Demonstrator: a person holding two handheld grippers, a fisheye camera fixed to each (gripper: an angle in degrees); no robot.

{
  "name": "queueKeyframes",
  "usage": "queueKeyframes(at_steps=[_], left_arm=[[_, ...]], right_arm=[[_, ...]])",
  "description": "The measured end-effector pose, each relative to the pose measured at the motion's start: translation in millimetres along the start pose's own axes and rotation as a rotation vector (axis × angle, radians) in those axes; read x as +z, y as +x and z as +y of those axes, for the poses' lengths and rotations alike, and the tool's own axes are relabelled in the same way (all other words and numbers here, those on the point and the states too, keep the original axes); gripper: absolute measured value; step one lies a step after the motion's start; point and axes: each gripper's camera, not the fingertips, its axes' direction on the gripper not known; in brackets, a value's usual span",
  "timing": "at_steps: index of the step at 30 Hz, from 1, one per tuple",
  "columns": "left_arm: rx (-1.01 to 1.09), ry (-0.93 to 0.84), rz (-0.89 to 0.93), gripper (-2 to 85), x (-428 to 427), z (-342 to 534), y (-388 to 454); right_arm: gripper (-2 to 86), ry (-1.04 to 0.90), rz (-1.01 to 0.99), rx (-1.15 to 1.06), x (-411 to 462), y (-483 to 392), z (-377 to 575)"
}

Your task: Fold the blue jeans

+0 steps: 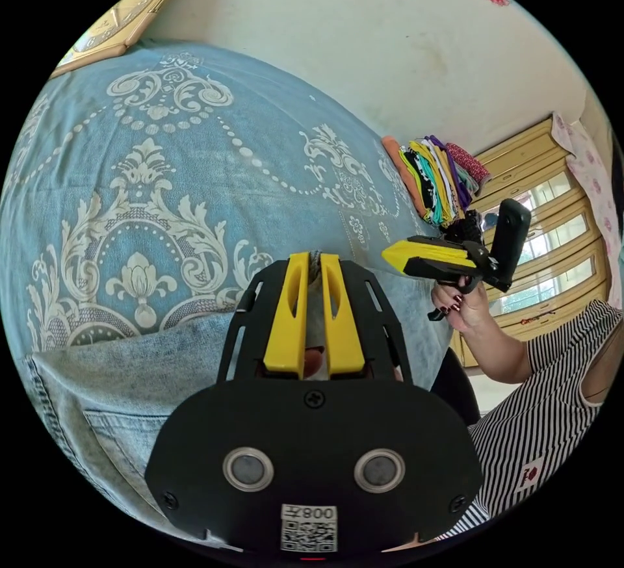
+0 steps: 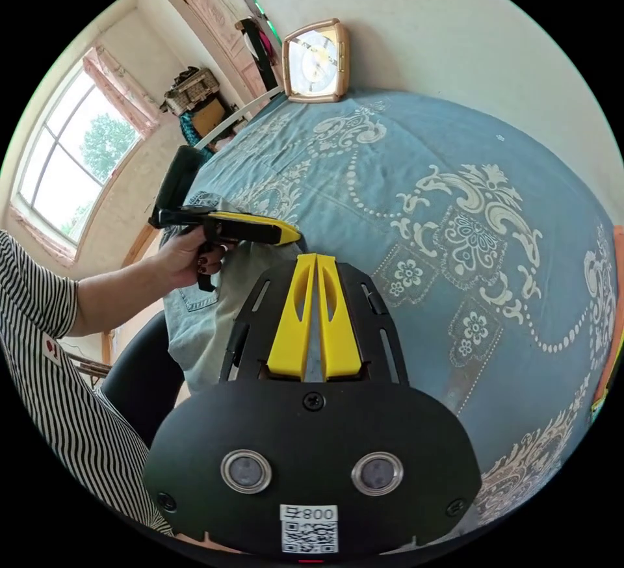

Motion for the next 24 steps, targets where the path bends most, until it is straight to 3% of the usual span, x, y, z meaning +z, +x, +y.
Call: queueKeyframes(at_steps=[5, 12, 16, 20, 24], left_arm=[[0.035, -0.08, -0.069, 2.2, 5.4, -9.6, 11.2], [0.038, -0.15, -0.088, 1.8, 12.8, -12.4, 21.4], [-0.002, -0.125, -0.033, 1.4, 10.0, -6.6, 23.7], [0.002, -0.086, -0.102, 0.8, 3.6, -4.2, 31.2], [0.003, -0.083, -0.116, 1.4, 1.8, 3.5, 41.9]], right_arm=[[0.1, -0.251, -0.104, -0.09, 66.2, -31.9, -9.6], [0.0, -0.25, -0.177, -0.078, 79.3, -44.3, 7.7], [0.0, -0.28, -0.2, -0.077, 81.5, -42.9, 4.0], [0.1, -0.209, -0.182, -0.053, 65.4, -54.4, 23.8], [0.1, -0.281, -0.192, -0.041, 87.1, -64.5, 45.5]])
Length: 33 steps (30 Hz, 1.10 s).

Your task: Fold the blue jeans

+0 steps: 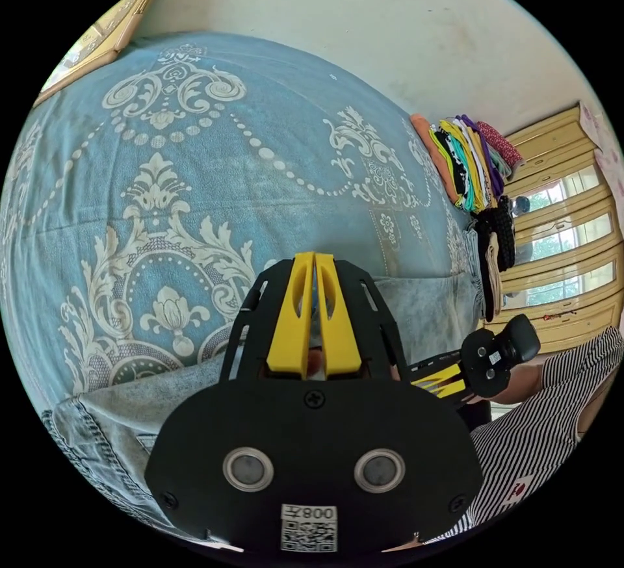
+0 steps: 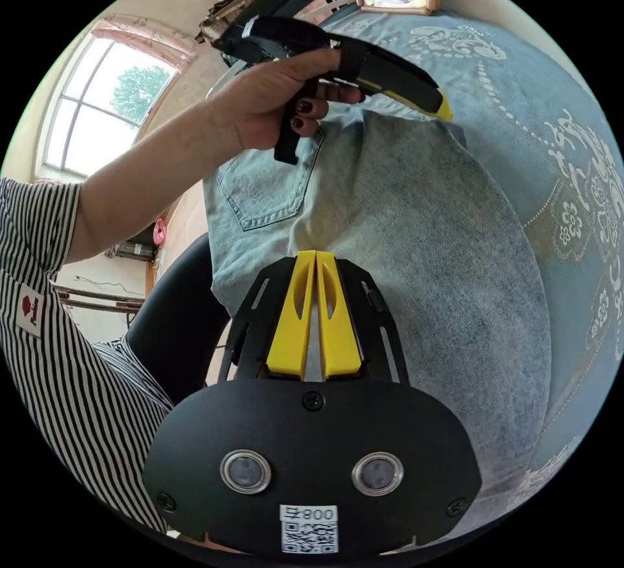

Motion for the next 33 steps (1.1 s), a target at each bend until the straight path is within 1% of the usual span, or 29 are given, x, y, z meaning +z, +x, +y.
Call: queueKeyframes(at_steps=[1, 4, 5, 7, 8, 11, 13, 15, 17, 19, 20, 21, 22, 23, 24, 25, 26, 27, 29, 31, 33], left_arm=[[0.013, 0.027, 0.034, 2.1, -6.3, 6.4, 5.2], [0.061, 0.036, 0.108, 3.5, -10.8, 24.2, 20.2], [0.066, 0.018, 0.09, 3.6, -8.1, 26.6, 23.6], [0.08, -0.052, -0.02, 2.8, 6.6, 31.3, 34.0], [0.097, -0.049, -0.023, 2.7, 8.0, 32.2, 36.3], [0.05, -0.013, 0.01, 1.9, 1.1, 40.5, 41.9], [0.038, 0.076, -0.063, 1.4, -23.5, 61.6, 53.7], [-0.005, 0.147, -0.129, 1.0, -47.2, 85.3, 56.7], [-0.082, 0.2, -0.237, 0.7, -70.1, 114.0, 54.2], [-0.209, 0.237, -0.384, 0.4, -91.4, 153.0, 47.2], [-0.236, 0.232, -0.417, 0.4, -93.5, 161.0, 45.1], [-0.307, 0.189, -0.478, 0.3, -92.6, 173.8, 38.6], [-0.332, 0.115, -0.5, 0.3, -85.3, 182.7, 32.2], [-0.326, 0.113, -0.477, 0.2, -82.3, 186.8, 30.9], [-0.373, 0.172, -0.417, 0.2, -83.4, 194.3, 31.2], [-0.407, 0.164, -0.39, 0.2, -84.5, 195.2, 35.8], [-0.402, 0.161, -0.406, 0.1, -85.3, 194.9, 41.8], [-0.362, 0.185, -0.453, 0.1, -87.5, 195.9, 60.0], [-0.292, 0.2, -0.445, 0.1, -86.5, 200.0, 87.1], [-0.213, 0.19, -0.351, 0.1, -74.9, 209.4, 117.7], [-0.188, 0.151, -0.308, 0.2, -58.9, 215.3, 134.7]], right_arm=[[0.1, -0.008, 0.002, -0.002, 0.0, -1.1, 0.5], [0.1, 0.058, 0.02, -0.022, -5.9, -13.2, 11.9], [0.1, 0.047, 0.008, -0.02, -0.3, -16.5, 15.9], [0.1, 0.002, -0.003, -0.016, 18.1, -19.4, 21.5], [0.1, 0.014, 0.007, -0.014, 26.1, -20.9, 26.5], [0.1, 0.001, 0.028, -0.015, 31.7, -23.6, 33.6], [0.1, -0.005, 0.027, -0.016, 32.0, -24.1, 38.7], [0.0, 0.054, 0.031, -0.012, 23.2, -27.6, 50.1], [0.0, 0.091, 0.042, -0.017, 19.7, -32.9, 61.1], [0.0, 0.071, 0.045, -0.026, 28.1, -37.5, 71.8], [0.1, 0.037, 0.037, -0.022, 39.8, -38.7, 78.7], [0.1, -0.009, 0.042, -0.018, 55.2, -38.7, 85.1], [0.1, -0.034, 0.057, -0.016, 64.2, -38.3, 88.4], [0.1, -0.003, 0.064, -0.017, 71.1, -37.3, 96.4], [0.1, -0.016, 0.049, 0.006, 73.7, -34.3, 100.4], [0.1, -0.028, 0.044, 0.011, 74.2, -33.5, 101.6], [0.1, -0.048, 0.062, 0.012, 74.1, -34.7, 105.1], [0.1, -0.025, 0.101, 0.003, 69.3, -39.3, 112.4], [0.1, 0.011, 0.114, 0.005, 62.0, -45.1, 127.6], [0.1, 0.02, 0.123, 0.018, 62.1, -48.2, 146.8], [0.2, -0.024, 0.172, 0.06, 75.9, -45.1, 175.0]])
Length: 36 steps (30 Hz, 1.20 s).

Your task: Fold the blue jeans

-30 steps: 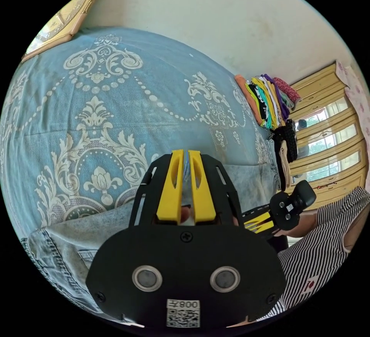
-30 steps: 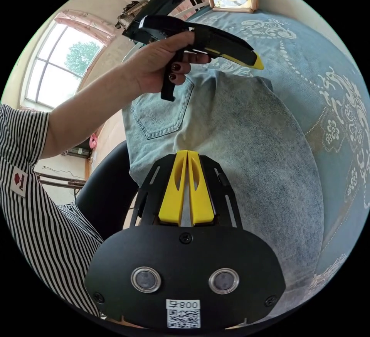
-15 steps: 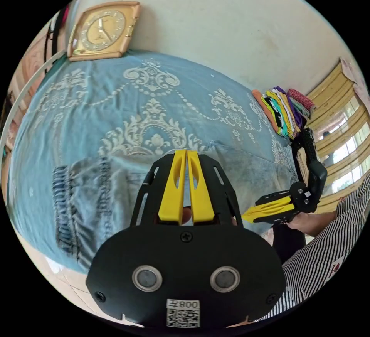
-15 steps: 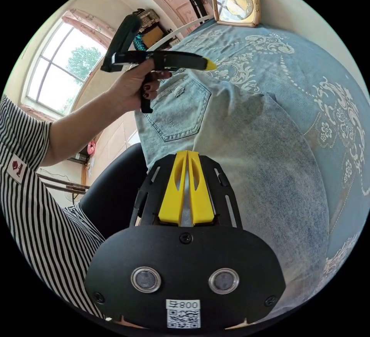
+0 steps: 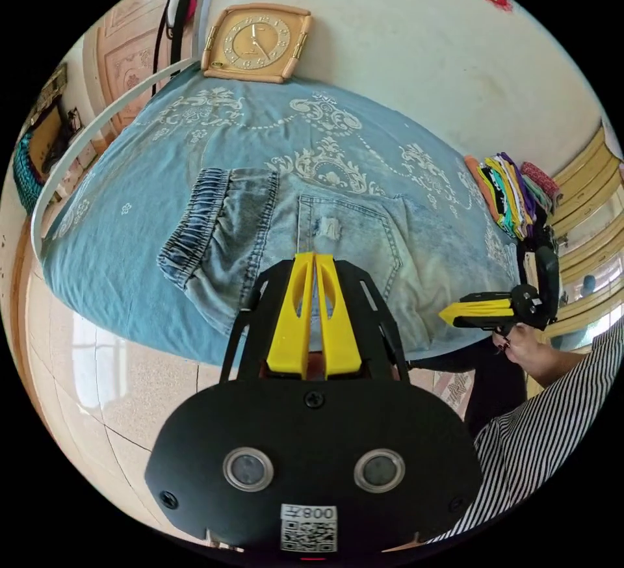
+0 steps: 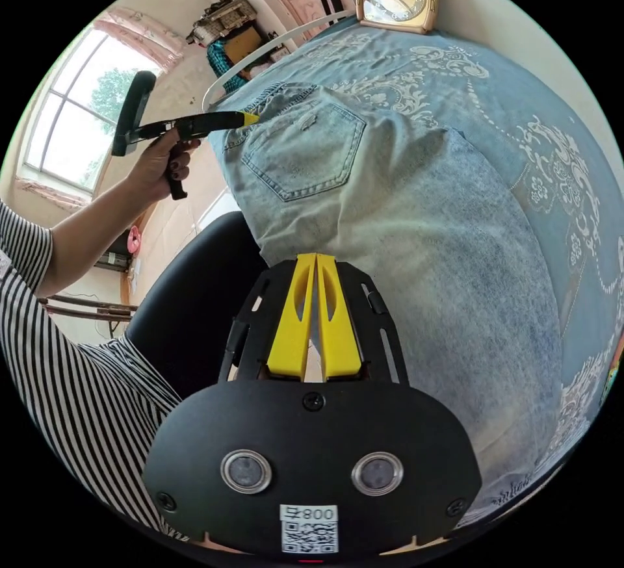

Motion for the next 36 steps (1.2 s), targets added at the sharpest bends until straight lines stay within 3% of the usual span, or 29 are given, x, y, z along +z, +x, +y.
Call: queueKeyframes(at_steps=[3, 8, 13, 15, 19, 23, 29, 36], left_arm=[[0.036, -0.214, 0.019, 0.2, 34.0, 8.9, 22.0], [0.154, -0.129, 0.097, 0.2, 18.7, 14.2, 78.6], [0.247, -0.365, 0.097, 0.2, 68.8, 20.7, 138.6], [0.193, -0.371, 0.125, 0.3, 67.3, 15.2, 146.6], [0.288, -0.286, 0.111, 0.8, 51.1, 4.9, 195.2], [0.436, -0.302, 0.231, 2.6, 70.6, -9.7, 264.5], [0.761, -0.393, 0.457, 6.8, 137.0, -53.1, 432.1], [1.087, -0.463, 0.496, 8.0, 209.1, -95.8, 636.4]], right_arm=[[0.1, 0.011, -0.001, 0.042, 17.6, 7.8, 30.8], [0.1, 0.084, 0.048, 0.061, 1.7, 6.9, 71.8], [0.2, 0.014, 0.038, 0.155, 30.7, 31.9, 137.5], [0.2, 0.05, -0.017, 0.192, 32.2, 44.6, 163.8], [0.4, 0.185, 0.01, 0.251, 7.1, 58.9, 220.3], [1.6, 0.383, 0.003, 0.549, -24.7, 117.7, 348.1], [6.8, 0.673, 0.059, 1.073, -43.6, 184.7, 554.1], [9.1, 0.852, 0.015, 1.261, -30.0, 237.0, 660.0]])
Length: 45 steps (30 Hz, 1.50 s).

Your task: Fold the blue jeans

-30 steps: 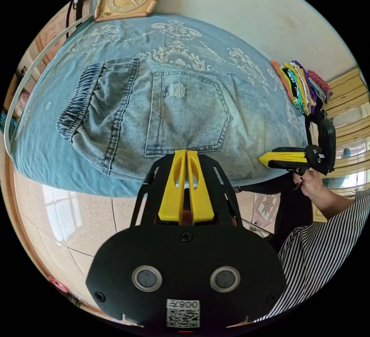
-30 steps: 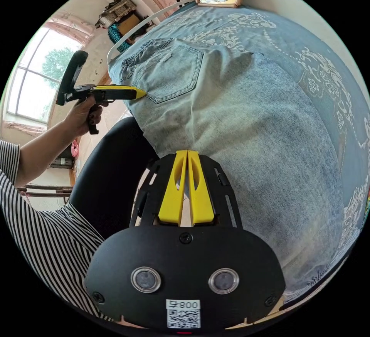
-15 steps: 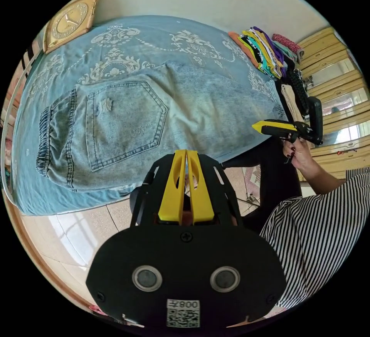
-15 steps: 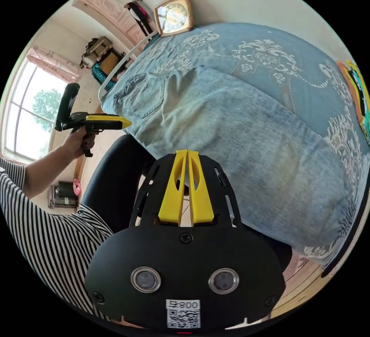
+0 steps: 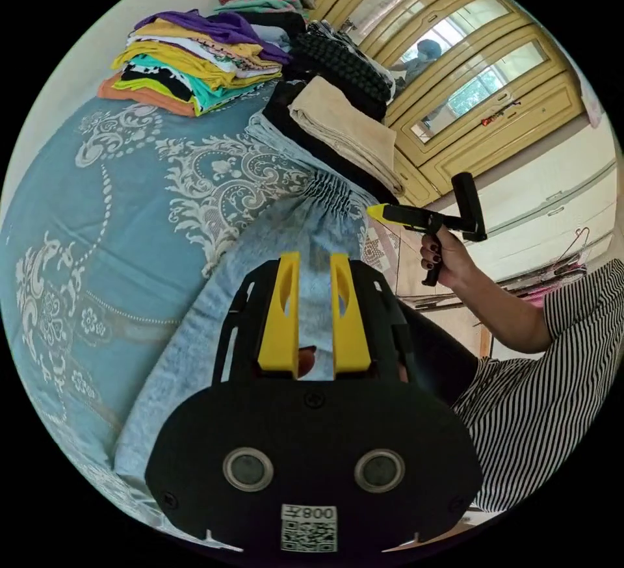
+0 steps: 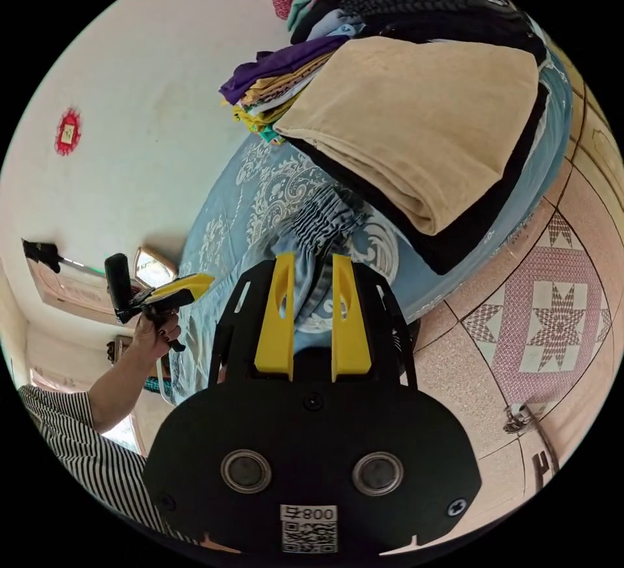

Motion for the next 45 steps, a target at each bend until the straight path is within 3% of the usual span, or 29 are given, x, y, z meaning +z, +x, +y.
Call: queueKeyframes(at_steps=[7, 12, 18, 26, 37, 45], left_arm=[[0.127, -0.163, -0.022, 9.2, 67.3, -123.0, 2.9], [0.149, -0.266, 0.018, 9.3, 101.8, -159.9, -3.5], [0.099, -0.261, 0.158, 5.7, 112.4, -177.6, -15.9], [0.129, -0.234, 0.159, 3.1, 94.7, -189.5, -11.5], [0.268, -0.064, 0.151, 2.9, -2.9, -152.5, 3.4], [0.273, 0.108, 0.139, 3.0, -100.6, -49.1, -8.6]], right_arm=[[9.9, -0.005, -0.071, 0.077, 6.2, 58.3, -5.7], [9.0, -0.014, -0.098, 0.115, 12.8, 90.9, -3.5], [7.0, -0.022, -0.135, 0.106, 10.0, 115.6, -2.1], [3.6, -0.019, -0.198, 0.095, -1.4, 126.6, 2.9], [2.7, 0.06, -0.271, -0.102, -43.1, 56.7, 15.9], [2.7, 0.012, -0.318, -0.424, -48.6, -75.6, 44.1]])
